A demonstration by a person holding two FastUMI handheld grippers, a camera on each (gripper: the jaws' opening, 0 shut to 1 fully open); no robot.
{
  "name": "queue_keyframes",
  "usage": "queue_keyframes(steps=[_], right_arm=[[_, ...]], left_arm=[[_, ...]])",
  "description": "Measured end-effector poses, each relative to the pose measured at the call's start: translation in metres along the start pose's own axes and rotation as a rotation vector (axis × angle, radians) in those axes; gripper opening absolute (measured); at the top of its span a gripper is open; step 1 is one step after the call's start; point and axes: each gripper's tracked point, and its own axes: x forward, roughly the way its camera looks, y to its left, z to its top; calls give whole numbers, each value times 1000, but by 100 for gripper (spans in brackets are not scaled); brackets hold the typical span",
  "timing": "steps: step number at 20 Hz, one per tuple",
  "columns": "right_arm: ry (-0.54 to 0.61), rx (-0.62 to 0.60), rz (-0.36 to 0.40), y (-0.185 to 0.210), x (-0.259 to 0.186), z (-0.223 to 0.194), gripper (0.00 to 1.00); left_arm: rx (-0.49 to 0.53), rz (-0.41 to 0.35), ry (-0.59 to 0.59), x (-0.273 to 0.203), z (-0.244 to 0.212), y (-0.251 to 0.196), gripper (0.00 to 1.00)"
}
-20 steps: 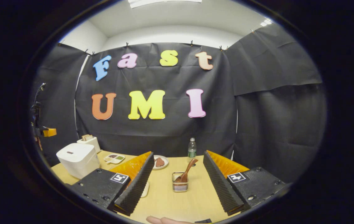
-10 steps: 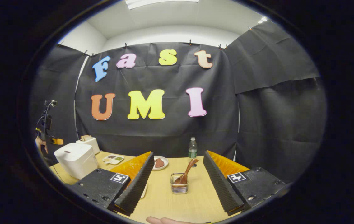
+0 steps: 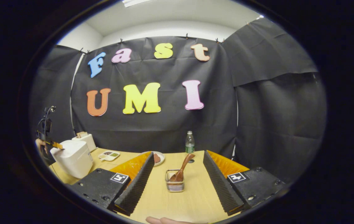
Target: Close the left gripper, press the button to open the rice cooker; take a wooden spoon from the chopstick holder with the right hand, scoop a spoonful of rice and pour it into the rice cooker, then put the wooden spoon back into the chopstick holder.
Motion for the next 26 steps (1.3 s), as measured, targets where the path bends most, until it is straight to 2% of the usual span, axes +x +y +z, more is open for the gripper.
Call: queue_keyframes(steps=[8,12,16,21,26], right_arm=[[27,12,-16,-15,1,-12,100],[32,11,-33,-22,-1,-12,100],[32,9,-46,-33,-7,-11,100],[33,16,-99,-60,-16,-8,98],[37,1,-137,-77,-22,-7,98]], left_arm=[[-3,8,7,2,-2,0,0],[-39,-28,57,5,-9,-2,0],[-54,-34,30,0,-3,-2,0],[-77,-29,-75,-15,38,-1,0],[-136,-61,-146,-32,78,1,1]])
